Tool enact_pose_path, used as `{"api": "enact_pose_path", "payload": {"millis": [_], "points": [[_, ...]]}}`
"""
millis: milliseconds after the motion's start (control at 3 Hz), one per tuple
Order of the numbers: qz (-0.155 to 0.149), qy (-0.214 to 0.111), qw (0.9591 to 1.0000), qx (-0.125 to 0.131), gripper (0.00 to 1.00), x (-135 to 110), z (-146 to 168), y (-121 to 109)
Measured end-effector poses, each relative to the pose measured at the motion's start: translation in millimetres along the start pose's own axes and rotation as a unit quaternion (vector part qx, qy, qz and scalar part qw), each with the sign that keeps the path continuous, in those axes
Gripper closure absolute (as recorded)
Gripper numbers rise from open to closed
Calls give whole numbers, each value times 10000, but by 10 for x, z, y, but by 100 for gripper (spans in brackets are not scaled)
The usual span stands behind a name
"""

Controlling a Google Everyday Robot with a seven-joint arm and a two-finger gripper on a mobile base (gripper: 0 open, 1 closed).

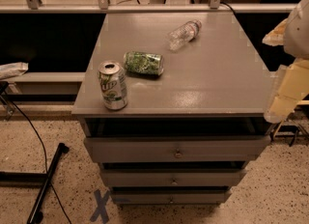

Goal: Place green can upright

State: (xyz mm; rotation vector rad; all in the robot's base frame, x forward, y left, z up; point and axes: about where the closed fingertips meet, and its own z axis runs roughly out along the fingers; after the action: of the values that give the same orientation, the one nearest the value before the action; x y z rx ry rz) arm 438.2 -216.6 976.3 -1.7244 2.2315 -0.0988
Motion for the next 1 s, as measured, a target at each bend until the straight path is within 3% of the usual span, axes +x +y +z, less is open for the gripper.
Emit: {"api": "enact_pose_path", "payload": {"millis": [333,667,1000], "points": [[0,0,10000,1,0,0,0,0],[-187,-59,9998,-40,0,-260,147,-240],[-514,-181,9984,-148,0,-722,405,-579]]}}
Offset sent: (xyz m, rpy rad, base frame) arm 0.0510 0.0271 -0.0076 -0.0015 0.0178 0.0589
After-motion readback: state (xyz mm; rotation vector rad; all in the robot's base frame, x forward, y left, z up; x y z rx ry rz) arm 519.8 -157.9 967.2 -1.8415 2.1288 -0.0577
